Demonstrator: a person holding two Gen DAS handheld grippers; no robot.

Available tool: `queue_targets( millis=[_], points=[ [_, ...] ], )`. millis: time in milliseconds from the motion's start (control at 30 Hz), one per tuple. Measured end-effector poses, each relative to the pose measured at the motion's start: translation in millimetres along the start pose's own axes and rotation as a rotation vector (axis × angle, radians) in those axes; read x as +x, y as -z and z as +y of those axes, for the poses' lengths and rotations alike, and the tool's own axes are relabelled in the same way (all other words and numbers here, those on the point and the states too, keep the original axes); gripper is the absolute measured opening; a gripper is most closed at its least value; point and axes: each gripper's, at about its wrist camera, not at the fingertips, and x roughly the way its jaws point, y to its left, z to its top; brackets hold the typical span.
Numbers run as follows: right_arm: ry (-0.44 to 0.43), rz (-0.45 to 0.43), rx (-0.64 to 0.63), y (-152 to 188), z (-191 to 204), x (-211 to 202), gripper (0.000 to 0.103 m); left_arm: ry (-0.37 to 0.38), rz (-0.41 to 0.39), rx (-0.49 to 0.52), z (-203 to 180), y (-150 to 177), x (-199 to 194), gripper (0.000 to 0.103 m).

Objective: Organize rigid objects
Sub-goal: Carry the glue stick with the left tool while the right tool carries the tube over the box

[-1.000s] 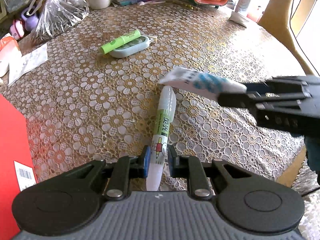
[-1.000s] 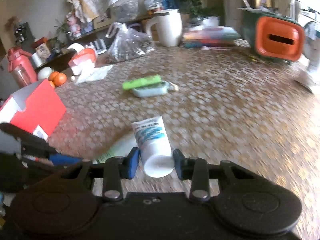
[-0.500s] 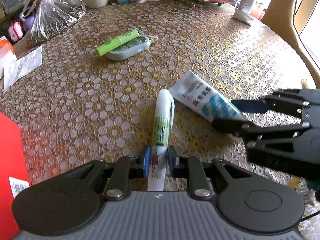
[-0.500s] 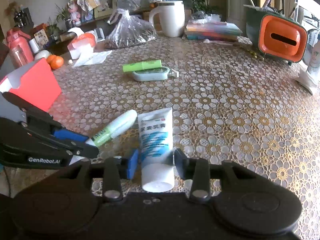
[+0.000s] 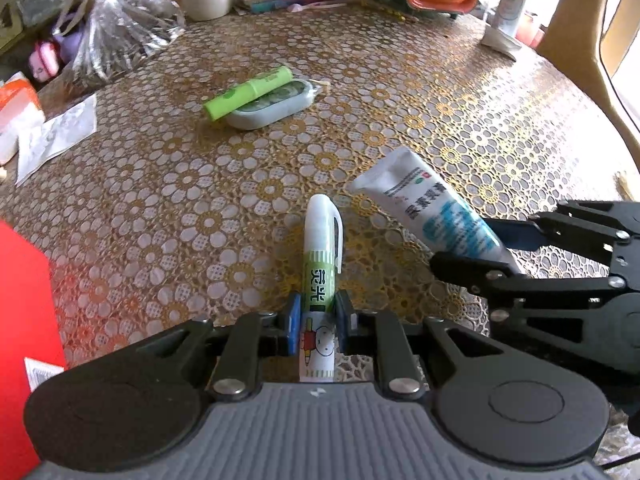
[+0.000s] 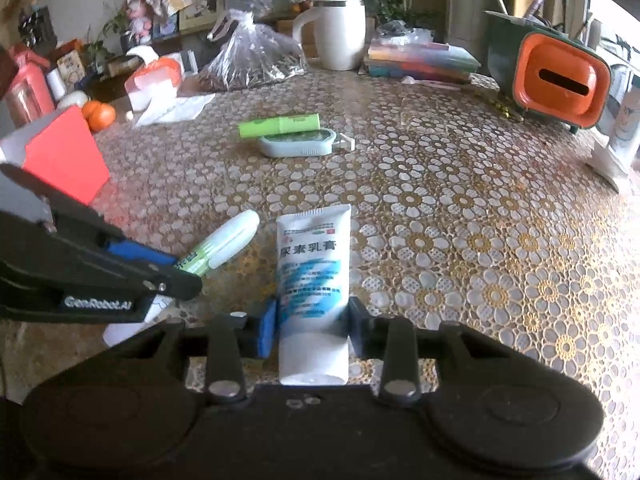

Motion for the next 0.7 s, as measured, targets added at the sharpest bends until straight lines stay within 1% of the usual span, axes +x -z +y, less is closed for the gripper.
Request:
queue_targets(
  millis=[133,333,500,700],
  points=[
    [-0.017,-0.016,0.021,-3,6,-12,0.035,0.015,-0.013,-0.046,10,4,-13,0.017],
    [-0.054,-0.048,0.019,-9,26,-32,0.035,0.023,-0.059,-0.103,24,13,-42,0.017],
    [-0.079,-0.068,-0.011,-18,50,-49,0.035,0.013,-0.080,-0.148,40,25,-67,0.017],
    [-0.113,-0.078,-0.033,-31,81,-67,0.035,-0.006,-0.129,-0.196,63,39,-104,0.017]
  ],
)
